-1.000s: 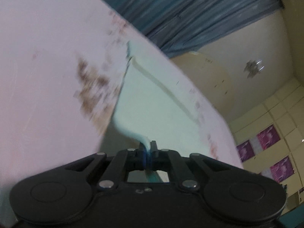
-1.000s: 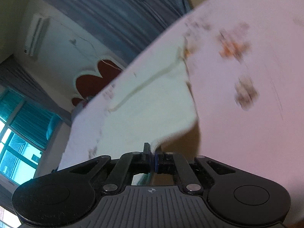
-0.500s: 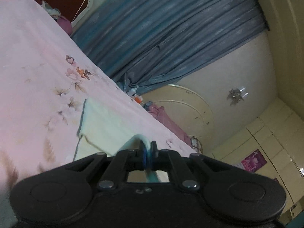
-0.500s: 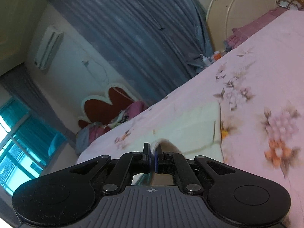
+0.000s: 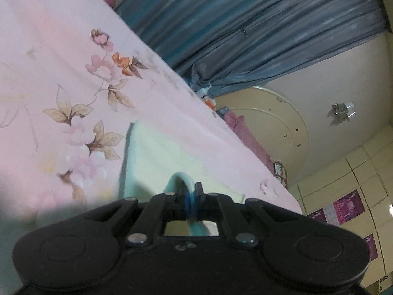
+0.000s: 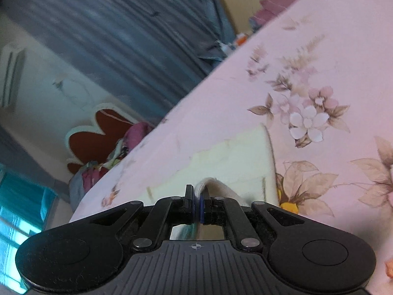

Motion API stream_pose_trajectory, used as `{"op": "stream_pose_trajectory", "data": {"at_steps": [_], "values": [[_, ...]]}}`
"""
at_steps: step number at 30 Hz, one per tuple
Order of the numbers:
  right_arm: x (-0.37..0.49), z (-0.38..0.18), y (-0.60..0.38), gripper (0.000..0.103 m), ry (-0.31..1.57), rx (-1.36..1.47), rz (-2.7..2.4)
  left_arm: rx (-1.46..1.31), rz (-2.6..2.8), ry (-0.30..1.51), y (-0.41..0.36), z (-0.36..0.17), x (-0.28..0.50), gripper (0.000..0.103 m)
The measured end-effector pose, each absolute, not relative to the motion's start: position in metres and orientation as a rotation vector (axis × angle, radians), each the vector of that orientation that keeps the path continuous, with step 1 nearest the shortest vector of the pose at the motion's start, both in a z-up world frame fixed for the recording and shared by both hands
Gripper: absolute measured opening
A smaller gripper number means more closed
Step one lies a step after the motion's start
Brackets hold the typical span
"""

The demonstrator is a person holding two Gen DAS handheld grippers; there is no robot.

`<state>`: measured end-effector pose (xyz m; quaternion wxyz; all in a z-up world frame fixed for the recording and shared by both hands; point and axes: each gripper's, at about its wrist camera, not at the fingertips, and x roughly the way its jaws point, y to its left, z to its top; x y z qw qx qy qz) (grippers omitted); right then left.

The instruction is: Fold small clothes

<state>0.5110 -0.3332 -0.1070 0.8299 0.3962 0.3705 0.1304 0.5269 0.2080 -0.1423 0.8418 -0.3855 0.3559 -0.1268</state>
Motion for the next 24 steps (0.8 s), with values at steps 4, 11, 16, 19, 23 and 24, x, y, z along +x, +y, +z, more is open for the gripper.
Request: {"op": "stream_pose_trajectory", "data": {"at_steps": [4, 11, 16, 19, 23, 24], "values": [[0.531, -0.123, -0.336, 0.003, 0.801, 0.885, 0.262, -0.818, -0.303, 0.756, 0.207, -0.157, 0.546, 0.005], [0.543, -0.120, -0.340, 0.087, 0.668, 0.839, 0.171, -0.798, -0.297, 0.667, 0.212, -0.157, 0.561, 0.053], [0.548, -0.115, -0.336, 0.073, 0.707, 0.719, 0.201, -0.563, -0.329, 0.722, 0.199, -0.147, 0.567, 0.051], [0.557, -0.120, -0.315, 0.061, 0.779, 0.553, 0.209, -0.421, -0.337, 0.777, 0.185, -0.147, 0.575, 0.041], [0.563, -0.132, -0.292, 0.049, 0.826, 0.361, 0.202, -0.280, -0.321, 0.818, 0.168, -0.152, 0.583, 0.022], [0.564, -0.134, -0.287, 0.041, 0.833, 0.323, 0.205, -0.269, -0.321, 0.818, 0.166, -0.153, 0.583, 0.013]]}}
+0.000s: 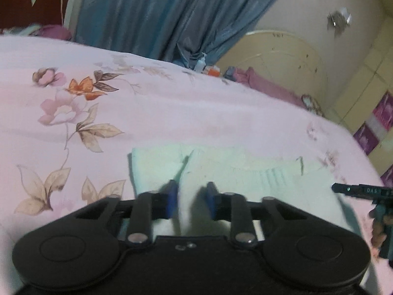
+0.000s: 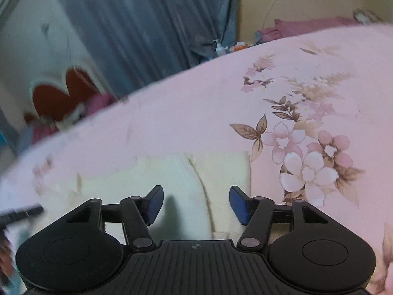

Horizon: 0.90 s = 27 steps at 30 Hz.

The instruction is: Fold small clothes

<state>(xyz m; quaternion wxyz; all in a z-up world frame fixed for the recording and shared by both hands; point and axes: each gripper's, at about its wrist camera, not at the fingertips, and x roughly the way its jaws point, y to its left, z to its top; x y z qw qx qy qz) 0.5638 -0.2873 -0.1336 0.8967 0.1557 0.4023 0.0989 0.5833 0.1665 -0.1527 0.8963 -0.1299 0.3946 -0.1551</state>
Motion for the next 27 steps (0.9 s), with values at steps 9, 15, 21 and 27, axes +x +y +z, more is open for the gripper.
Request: {"op": "stream_pose_trajectory", "data": {"at_steps": [9, 15, 21, 27], "values": [[0.546, -0.113, -0.278, 0.001, 0.688, 0.185, 0.196, -0.348, -0.306, 0.685, 0.174, -0.141, 0.573, 0.003], [0.557, -0.134, -0.284, 0.001, 0.734, 0.195, 0.136, -0.330, -0.266, 0.755, 0.165, -0.155, 0.588, 0.003], [0.557, -0.136, -0.282, 0.002, 0.773, 0.174, 0.100, -0.303, -0.208, 0.743, 0.168, -0.145, 0.583, 0.036], [0.554, -0.113, -0.214, 0.073, 0.667, 0.058, 0.239, -0.154, -0.366, 0.702, 0.097, -0.126, 0.576, 0.048]]}}
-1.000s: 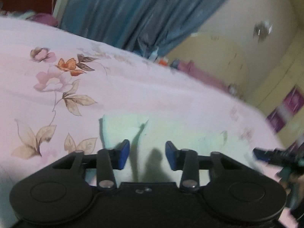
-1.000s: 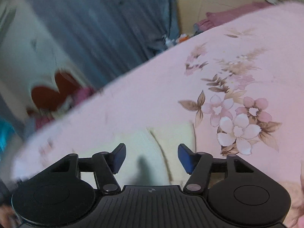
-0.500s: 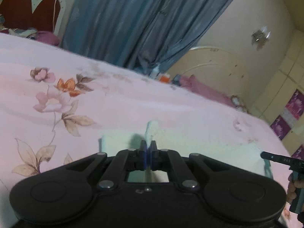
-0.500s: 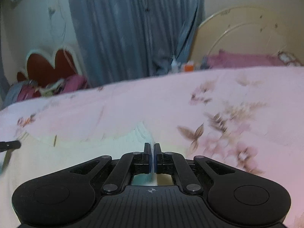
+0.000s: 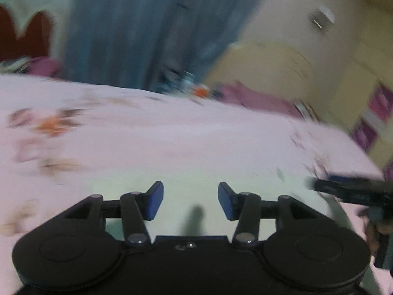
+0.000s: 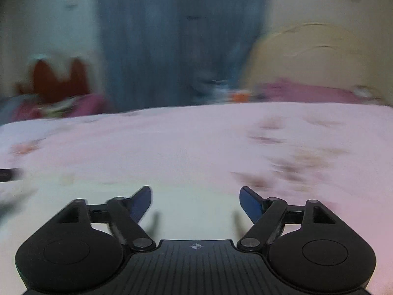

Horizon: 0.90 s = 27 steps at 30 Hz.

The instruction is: Fold small clothes

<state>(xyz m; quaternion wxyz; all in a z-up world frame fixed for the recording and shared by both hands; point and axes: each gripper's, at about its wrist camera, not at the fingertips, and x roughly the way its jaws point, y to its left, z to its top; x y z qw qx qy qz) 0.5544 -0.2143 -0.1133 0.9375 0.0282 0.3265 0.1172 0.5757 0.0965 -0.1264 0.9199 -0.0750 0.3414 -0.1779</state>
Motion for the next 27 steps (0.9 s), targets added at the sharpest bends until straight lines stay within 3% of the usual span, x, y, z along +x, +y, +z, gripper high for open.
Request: {"op": "stream_pose_trajectory", "data": {"at_steps": [2, 3, 6, 10, 17, 23, 27], "values": [[0.561, -0.120, -0.180, 0.048, 0.717, 0.023, 0.342, -0.089, -0.399, 0.729, 0.068, -0.135, 0.577, 0.050], [0.564, -0.125, -0.168, 0.044, 0.739, 0.003, 0.374, -0.067, -0.393, 0.736, 0.061, -0.140, 0.578, 0.054], [0.566, -0.134, -0.165, 0.043, 0.745, -0.043, 0.368, -0.056, -0.311, 0.723, 0.074, -0.147, 0.582, 0.056], [0.584, -0.140, -0.238, 0.043, 0.798, 0.068, 0.060, -0.182, -0.252, 0.729, 0.115, -0.155, 0.586, 0.052], [0.550, -0.111, -0.219, 0.043, 0.734, 0.062, 0.227, -0.037, -0.253, 0.688, 0.054, -0.127, 0.552, 0.056], [0.520, -0.130, -0.178, 0.043, 0.773, -0.047, 0.361, 0.023, -0.269, 0.751, 0.026, -0.145, 0.540, 0.056], [0.522, -0.139, -0.200, 0.043, 0.767, -0.059, 0.222, 0.035, -0.215, 0.739, 0.043, -0.149, 0.539, 0.058]]}}
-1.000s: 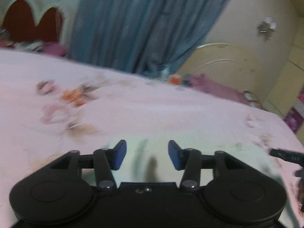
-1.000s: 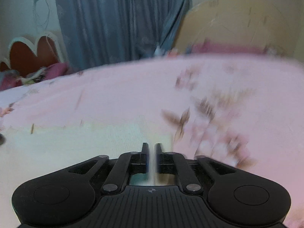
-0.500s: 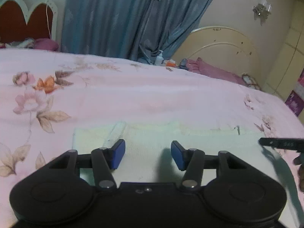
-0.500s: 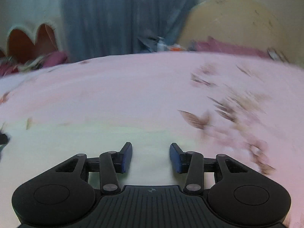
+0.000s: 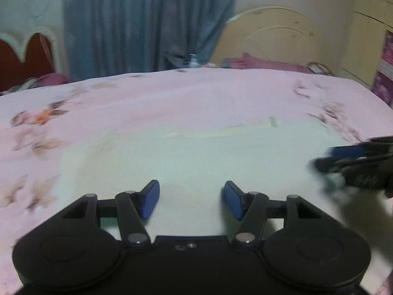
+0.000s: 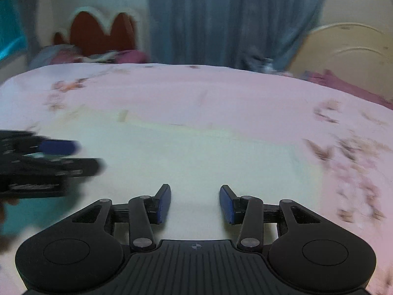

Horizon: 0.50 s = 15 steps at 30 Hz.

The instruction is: Fold small clothes

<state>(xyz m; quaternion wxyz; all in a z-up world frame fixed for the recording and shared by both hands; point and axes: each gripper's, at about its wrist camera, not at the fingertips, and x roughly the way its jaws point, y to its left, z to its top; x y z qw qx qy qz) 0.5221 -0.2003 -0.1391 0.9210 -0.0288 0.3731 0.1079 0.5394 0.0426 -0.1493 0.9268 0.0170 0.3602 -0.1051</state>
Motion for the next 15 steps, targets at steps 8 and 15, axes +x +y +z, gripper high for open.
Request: {"op": "stream_pose_trajectory", "data": {"at_steps": [8, 15], "values": [[0.489, -0.111, -0.190, 0.043, 0.738, -0.023, 0.350, -0.033, -0.272, 0.699, 0.044, -0.127, 0.507, 0.055], [0.472, -0.130, -0.157, 0.043, 0.814, -0.101, 0.401, 0.033, -0.280, 0.753, 0.025, -0.140, 0.493, 0.056]]}}
